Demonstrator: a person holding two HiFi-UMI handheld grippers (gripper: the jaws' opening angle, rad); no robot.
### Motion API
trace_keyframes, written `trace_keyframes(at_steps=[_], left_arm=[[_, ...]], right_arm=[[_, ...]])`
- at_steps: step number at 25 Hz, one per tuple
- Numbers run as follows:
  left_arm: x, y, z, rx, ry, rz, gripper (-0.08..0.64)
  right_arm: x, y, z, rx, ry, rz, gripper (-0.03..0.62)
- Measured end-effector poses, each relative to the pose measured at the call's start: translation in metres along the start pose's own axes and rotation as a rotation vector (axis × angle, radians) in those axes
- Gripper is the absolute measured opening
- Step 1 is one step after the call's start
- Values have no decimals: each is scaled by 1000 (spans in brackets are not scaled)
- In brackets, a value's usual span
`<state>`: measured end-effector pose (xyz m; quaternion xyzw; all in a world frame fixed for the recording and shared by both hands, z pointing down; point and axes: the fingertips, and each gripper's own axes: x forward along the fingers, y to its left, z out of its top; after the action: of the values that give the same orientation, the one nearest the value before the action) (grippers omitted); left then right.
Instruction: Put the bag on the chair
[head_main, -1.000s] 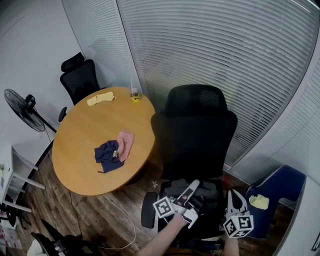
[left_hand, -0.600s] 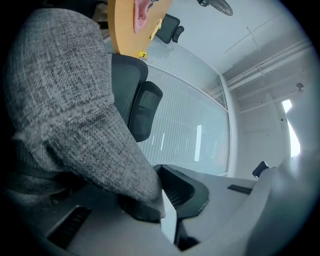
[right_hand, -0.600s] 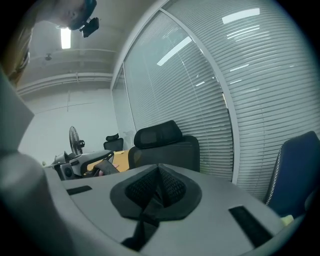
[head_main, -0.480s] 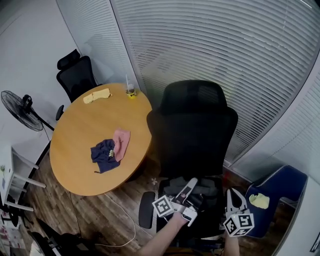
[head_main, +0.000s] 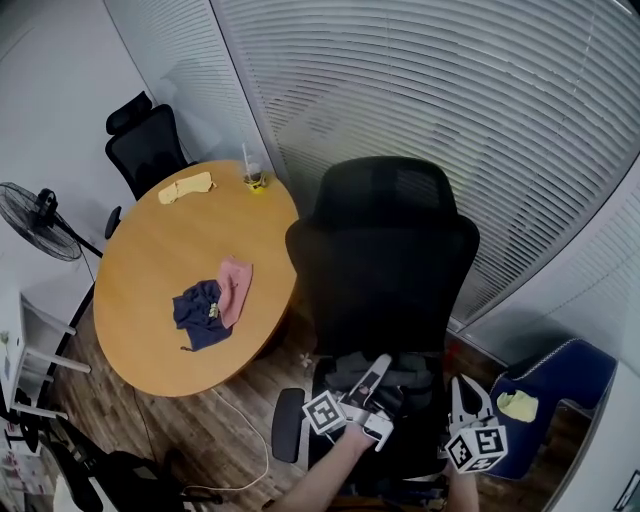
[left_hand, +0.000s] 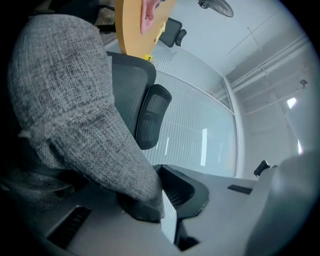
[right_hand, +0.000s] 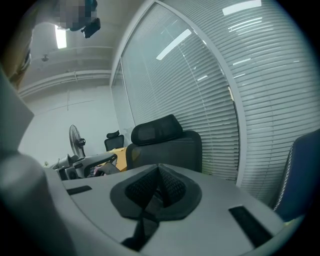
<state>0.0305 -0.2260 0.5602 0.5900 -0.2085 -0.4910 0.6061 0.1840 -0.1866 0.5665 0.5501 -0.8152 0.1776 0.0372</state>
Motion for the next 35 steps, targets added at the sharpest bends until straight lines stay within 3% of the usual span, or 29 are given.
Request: trace_keyframes(at_steps=[24,35], left_arm=[[43,35,35,-16,-66,14,23],[50,44,46,87,-56,53,23]], right_arm=[[40,-27,-15,23,54,6,12],[34,-32,-15,29,55,5,12]])
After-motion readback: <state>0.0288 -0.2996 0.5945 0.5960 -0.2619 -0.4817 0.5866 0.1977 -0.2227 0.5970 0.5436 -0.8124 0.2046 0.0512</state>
